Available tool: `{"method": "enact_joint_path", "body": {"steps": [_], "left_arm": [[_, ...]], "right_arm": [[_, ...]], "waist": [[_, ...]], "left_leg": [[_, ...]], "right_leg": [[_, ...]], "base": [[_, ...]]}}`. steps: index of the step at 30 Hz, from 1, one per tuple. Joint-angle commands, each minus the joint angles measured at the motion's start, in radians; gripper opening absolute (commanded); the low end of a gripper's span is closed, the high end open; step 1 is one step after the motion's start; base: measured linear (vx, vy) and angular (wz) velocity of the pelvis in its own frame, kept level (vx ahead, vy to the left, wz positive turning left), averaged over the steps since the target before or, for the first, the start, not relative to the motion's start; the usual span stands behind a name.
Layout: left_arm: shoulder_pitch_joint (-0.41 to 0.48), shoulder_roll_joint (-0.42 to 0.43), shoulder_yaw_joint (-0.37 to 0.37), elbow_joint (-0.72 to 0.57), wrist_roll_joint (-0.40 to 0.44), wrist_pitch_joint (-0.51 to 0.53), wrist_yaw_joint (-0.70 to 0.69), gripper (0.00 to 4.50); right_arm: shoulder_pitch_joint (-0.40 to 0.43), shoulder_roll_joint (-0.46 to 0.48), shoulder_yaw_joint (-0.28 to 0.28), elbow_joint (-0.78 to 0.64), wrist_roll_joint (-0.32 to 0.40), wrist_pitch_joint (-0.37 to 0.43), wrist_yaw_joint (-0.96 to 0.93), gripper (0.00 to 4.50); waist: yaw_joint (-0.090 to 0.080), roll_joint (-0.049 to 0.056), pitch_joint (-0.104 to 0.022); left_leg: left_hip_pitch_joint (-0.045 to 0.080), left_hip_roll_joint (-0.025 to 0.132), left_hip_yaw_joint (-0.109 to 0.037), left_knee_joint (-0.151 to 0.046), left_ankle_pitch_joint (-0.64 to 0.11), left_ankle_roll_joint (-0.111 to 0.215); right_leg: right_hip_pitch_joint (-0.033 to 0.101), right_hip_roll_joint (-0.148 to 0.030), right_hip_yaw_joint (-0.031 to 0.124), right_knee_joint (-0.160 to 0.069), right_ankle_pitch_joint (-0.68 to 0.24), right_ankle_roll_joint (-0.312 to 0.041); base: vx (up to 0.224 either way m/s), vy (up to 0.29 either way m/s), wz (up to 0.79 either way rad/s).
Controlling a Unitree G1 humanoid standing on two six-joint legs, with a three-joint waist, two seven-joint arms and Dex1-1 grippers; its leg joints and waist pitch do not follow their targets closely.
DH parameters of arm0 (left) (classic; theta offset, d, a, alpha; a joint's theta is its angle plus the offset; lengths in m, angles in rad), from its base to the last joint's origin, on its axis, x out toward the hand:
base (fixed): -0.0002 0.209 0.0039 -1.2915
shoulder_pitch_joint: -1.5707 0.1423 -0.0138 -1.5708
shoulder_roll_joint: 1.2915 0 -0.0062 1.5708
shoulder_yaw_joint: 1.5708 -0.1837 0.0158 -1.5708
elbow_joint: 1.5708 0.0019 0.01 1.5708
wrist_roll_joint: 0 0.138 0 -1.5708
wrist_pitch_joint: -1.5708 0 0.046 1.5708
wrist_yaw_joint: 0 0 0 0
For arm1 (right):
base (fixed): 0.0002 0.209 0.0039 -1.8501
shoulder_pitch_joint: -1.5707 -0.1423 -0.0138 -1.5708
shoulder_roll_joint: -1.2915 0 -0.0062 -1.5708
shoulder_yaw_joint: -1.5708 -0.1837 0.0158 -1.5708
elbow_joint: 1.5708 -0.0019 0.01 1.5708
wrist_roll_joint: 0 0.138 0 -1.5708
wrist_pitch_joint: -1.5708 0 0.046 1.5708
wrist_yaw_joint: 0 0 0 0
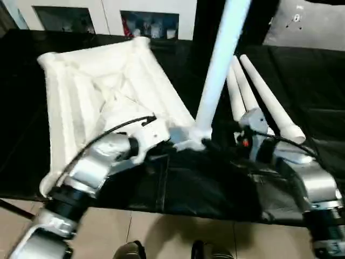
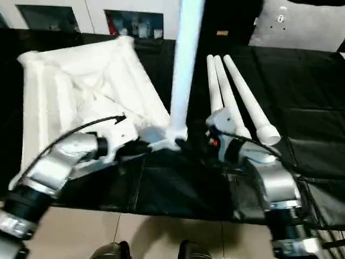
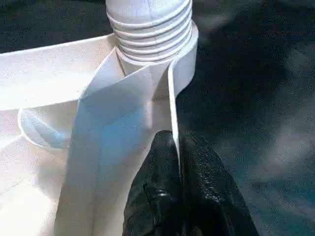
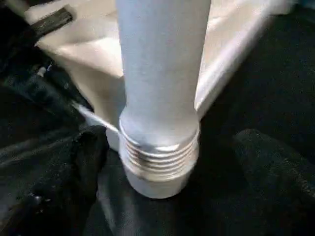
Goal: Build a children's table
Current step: Rotate leg to tighten
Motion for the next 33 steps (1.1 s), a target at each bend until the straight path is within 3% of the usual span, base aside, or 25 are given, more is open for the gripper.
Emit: {"method": "enact_joint_path", "body": {"steps": [1,3,9,25,28,30,32,33], "left_arm": [[0.007,0.031,-0.082,0.029,0.013,-0.050,-0.118,0.00],[-0.002,0.051,-0.097,0.040,0.014,-0.079,-0.154,0.00],[-0.020,0.064,-0.109,0.060,0.012,-0.133,-0.221,0.00],[-0.043,0.057,-0.111,0.113,0.013,-0.193,-0.257,0.00],[-0.035,0.046,-0.100,0.107,0.000,-0.166,-0.246,0.00],[-0.023,0.021,-0.073,0.079,-0.024,-0.093,-0.204,0.00],[-0.017,-0.013,-0.045,0.050,-0.031,-0.008,-0.132,0.00],[-0.016,-0.026,-0.036,0.043,-0.028,0.019,-0.101,0.00]], "right_arm": [[-0.017,-0.028,0.048,0.000,-0.019,-0.052,0.082,4.44],[-0.019,-0.049,0.079,0.010,-0.021,-0.077,0.134,4.44],[-0.051,-0.030,0.101,0.076,-0.025,-0.108,0.186,4.29],[-0.092,0.010,0.125,0.170,0.001,-0.145,0.239,2.81],[-0.076,0.024,0.117,0.159,0.022,-0.113,0.234,2.76],[-0.058,0.045,0.111,0.131,0.034,-0.051,0.194,2.72],[-0.049,0.082,0.103,0.116,0.023,0.008,0.110,2.70],[-0.048,0.097,0.103,0.115,0.011,0.019,0.074,2.70]], "waist": [[0.003,-0.002,-0.066],[0.007,-0.001,-0.067],[0.016,-0.006,-0.069],[0.019,-0.006,-0.072],[0.019,-0.009,-0.072],[0.020,-0.009,-0.071],[0.017,-0.008,-0.068],[0.014,-0.005,-0.062]], "left_leg": [[0.014,0.048,-0.009,-0.056,-0.147,0.110],[0.016,0.050,-0.009,-0.055,-0.148,0.112],[0.015,0.051,-0.008,-0.053,-0.124,0.115],[0.014,0.052,-0.008,-0.051,-0.114,0.113],[0.013,0.051,-0.006,-0.050,-0.098,0.123],[0.013,0.052,-0.006,-0.051,-0.099,0.123],[0.013,0.053,-0.006,-0.053,-0.111,0.114],[0.013,0.053,-0.008,-0.058,-0.143,0.100]], "right_leg": [[0.060,-0.065,0.052,-0.059,-0.115,-0.259],[0.060,-0.066,0.052,-0.057,-0.106,-0.265],[0.061,-0.069,0.053,-0.051,-0.084,-0.282],[0.064,-0.069,0.051,-0.047,-0.077,-0.285],[0.064,-0.068,0.051,-0.044,-0.060,-0.291],[0.063,-0.068,0.051,-0.046,-0.071,-0.292],[0.062,-0.068,0.052,-0.047,-0.093,-0.290],[0.060,-0.069,0.051,-0.056,-0.148,-0.279]], "base": [[0.000,0.000,0.00],[0.000,0.000,0.00],[0.000,0.000,0.00],[0.000,0.000,0.00],[0.000,0.000,0.00],[0.000,0.000,0.00],[0.000,0.000,0.00],[0.000,0.000,0.00]]}}
